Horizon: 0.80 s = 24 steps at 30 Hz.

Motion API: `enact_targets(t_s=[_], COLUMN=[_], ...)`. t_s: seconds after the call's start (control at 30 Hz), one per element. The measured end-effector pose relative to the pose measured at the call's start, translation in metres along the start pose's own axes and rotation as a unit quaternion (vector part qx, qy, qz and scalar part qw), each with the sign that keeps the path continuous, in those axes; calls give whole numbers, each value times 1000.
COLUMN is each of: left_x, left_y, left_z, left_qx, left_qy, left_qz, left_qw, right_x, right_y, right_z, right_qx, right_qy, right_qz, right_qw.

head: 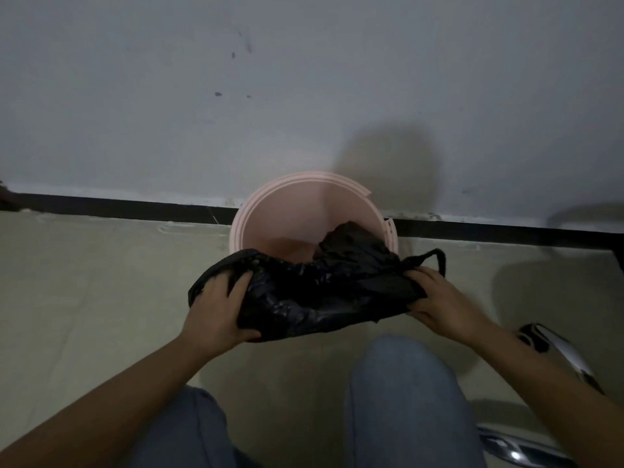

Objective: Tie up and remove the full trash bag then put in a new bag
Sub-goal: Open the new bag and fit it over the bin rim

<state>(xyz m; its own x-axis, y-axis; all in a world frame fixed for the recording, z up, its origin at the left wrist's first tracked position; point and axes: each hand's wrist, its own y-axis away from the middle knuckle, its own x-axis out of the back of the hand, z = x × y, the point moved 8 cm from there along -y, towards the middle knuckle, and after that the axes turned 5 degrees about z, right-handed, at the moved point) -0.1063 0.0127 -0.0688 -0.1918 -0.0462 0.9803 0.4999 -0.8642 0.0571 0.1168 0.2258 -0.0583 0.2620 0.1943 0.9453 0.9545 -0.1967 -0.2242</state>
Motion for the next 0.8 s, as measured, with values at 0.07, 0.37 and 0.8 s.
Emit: enact_targets(t_s=[0.07,0.37,0.8], left_x=[8,21,46], left_y=[-7,-37,-122], left_z=[3,-77,-61], left_qx=[-54,224,141], left_qy=[-24,484,195], left_qz=[42,99,175], left_qw=[997,840,955], right_x=[-12,-2,31], right_y=[0,-3,-94], right_z=[7,27,54], right_qx=[-41,-271,-245], right_qy=[-5,-346,-27], right_qz=[22,108,175], right_qw=[999,892,953])
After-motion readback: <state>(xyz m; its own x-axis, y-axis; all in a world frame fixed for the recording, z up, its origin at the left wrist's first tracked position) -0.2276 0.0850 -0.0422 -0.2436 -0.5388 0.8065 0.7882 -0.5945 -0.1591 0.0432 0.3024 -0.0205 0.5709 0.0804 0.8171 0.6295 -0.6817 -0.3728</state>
